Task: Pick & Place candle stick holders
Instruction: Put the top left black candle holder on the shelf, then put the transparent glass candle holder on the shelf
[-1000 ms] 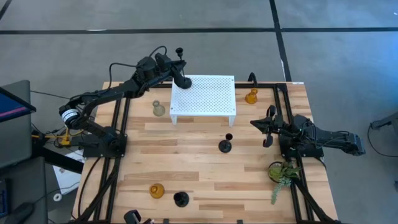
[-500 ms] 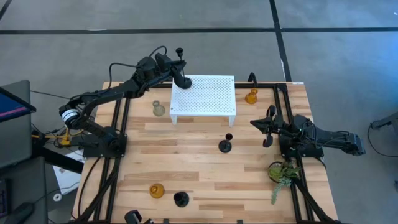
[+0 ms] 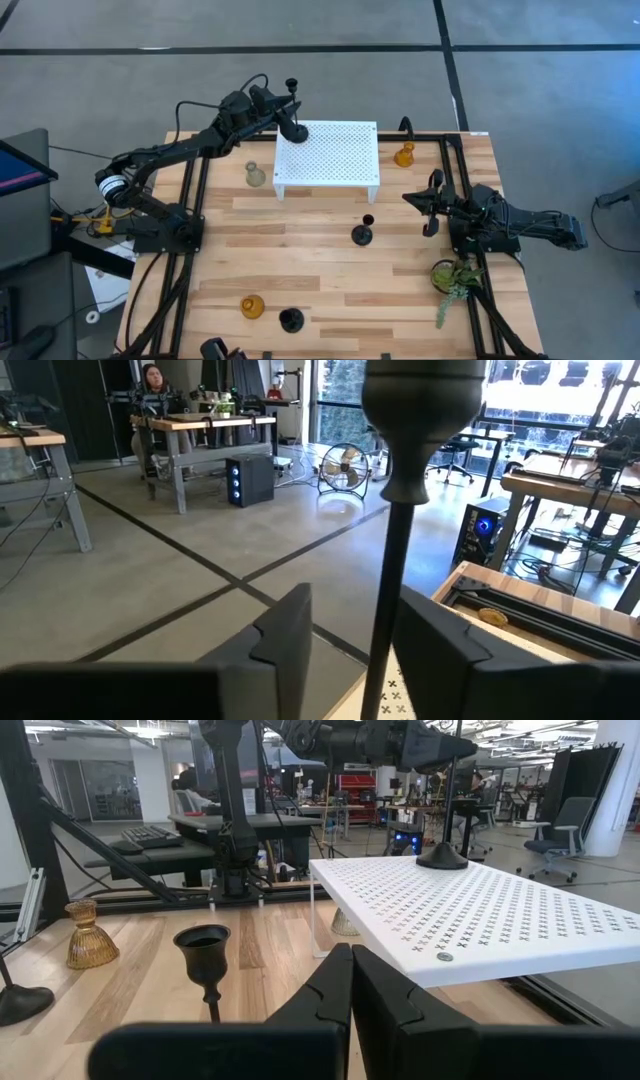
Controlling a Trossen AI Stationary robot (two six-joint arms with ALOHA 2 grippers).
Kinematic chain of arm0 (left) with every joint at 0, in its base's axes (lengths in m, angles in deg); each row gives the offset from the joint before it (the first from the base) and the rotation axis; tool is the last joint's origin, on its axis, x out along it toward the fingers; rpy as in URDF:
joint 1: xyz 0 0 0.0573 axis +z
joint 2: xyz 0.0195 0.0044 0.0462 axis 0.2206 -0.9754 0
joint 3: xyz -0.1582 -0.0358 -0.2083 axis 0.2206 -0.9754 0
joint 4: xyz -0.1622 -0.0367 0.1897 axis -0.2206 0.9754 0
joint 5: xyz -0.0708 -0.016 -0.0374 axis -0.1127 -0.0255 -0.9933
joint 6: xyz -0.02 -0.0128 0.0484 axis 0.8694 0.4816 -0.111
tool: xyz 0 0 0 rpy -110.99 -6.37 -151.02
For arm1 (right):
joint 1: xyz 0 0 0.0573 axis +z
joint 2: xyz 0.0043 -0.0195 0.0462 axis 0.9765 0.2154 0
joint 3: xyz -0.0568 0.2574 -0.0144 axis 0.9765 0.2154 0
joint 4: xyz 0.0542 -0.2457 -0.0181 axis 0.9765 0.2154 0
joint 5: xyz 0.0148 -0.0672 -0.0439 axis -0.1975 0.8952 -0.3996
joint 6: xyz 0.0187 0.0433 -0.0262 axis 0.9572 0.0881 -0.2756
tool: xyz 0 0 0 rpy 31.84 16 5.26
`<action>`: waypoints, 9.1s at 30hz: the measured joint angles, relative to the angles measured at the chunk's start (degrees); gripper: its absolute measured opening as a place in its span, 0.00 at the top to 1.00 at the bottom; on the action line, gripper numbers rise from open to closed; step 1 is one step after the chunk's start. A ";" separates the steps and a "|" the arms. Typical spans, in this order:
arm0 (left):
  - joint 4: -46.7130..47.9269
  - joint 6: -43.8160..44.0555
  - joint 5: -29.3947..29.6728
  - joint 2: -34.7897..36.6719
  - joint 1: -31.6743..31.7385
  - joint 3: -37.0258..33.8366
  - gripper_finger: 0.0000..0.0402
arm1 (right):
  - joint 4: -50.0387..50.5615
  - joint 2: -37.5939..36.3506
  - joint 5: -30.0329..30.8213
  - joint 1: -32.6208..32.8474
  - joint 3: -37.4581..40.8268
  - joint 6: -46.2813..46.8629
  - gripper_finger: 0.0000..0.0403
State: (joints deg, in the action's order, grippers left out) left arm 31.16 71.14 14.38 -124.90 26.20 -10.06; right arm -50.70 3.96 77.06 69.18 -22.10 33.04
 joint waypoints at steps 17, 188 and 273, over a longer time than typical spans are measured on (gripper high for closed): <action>2.37 0.01 -0.03 2.92 -0.02 -0.07 0.46 | 0.02 0.00 0.00 0.00 0.00 0.07 1.00; -23.05 26.62 42.18 0.71 -20.87 -51.58 0.13 | 0.46 0.00 2.99 0.01 0.02 0.00 1.00; 3.95 26.71 50.02 26.82 -27.47 -50.98 0.68 | 1.56 0.00 2.99 0.02 0.02 0.07 1.00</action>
State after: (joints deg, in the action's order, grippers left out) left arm 35.11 97.84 64.41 -98.08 -1.28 -61.04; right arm -49.14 3.96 80.05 69.20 -22.08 33.11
